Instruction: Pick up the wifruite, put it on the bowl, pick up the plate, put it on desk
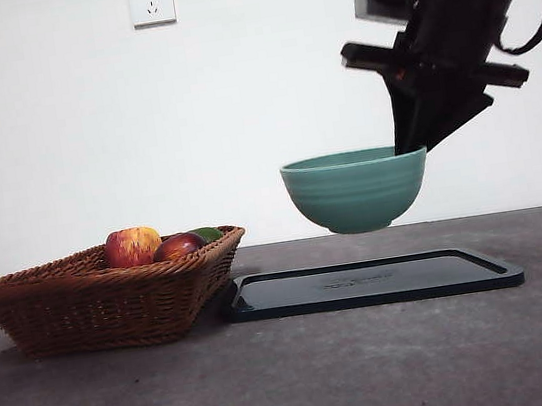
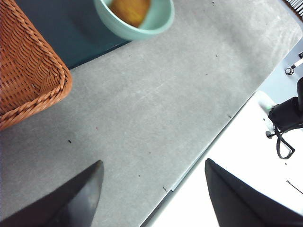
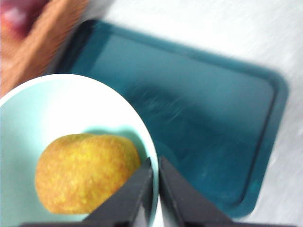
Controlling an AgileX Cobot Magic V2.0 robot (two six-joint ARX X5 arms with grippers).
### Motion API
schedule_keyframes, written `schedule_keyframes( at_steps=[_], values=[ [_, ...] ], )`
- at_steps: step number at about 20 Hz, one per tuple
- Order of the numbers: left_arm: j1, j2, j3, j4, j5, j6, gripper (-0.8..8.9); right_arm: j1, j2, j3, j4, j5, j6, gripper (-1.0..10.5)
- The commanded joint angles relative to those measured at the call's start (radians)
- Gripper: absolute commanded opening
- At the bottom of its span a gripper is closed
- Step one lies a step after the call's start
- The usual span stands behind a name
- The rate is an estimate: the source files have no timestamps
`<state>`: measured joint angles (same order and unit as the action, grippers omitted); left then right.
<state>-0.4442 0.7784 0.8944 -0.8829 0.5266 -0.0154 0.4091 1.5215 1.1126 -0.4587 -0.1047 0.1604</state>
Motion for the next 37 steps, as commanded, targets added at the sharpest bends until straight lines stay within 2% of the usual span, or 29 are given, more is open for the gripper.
schedule_keyframes(
  at_steps=[1,6,11,19,22,26,29,31,37],
  values=[
    [-0.003,0.005,0.007,0.008,0.005,0.016,3.43,-0.004,0.075,0.068,0.011,-0.004,-0.028,0.1],
    [-0.003,0.005,0.007,0.008,0.005,0.015,3.44,-0.007,0.236,0.182,0.016,-0.048,-0.071,0.1],
    [-0.003,0.005,0.007,0.007,0.005,0.015,3.43,-0.008,0.335,0.23,0.04,-0.051,-0.089,0.1],
    [-0.003,0.005,0.007,0.007,0.005,0.015,3.43,-0.013,0.351,0.23,0.051,-0.052,-0.093,0.2],
    [-0.003,0.005,0.007,0.007,0.005,0.015,3.43,-0.013,0.351,0.23,0.05,-0.051,-0.093,1.2],
    [-0.003,0.005,0.007,0.008,0.005,0.016,3.43,-0.013,0.35,0.23,0.047,-0.049,-0.081,1.3],
    [-0.003,0.005,0.007,0.008,0.005,0.016,3.44,-0.014,0.317,0.232,0.037,-0.02,-0.068,2.3],
    [-0.003,0.005,0.007,0.008,0.005,0.016,3.44,-0.018,0.269,0.232,0.022,0.004,-0.071,2.3],
    [-0.003,0.005,0.007,0.008,0.005,0.016,3.43,-0.026,0.023,0.232,-0.121,-0.014,-0.071,2.3]
  ],
)
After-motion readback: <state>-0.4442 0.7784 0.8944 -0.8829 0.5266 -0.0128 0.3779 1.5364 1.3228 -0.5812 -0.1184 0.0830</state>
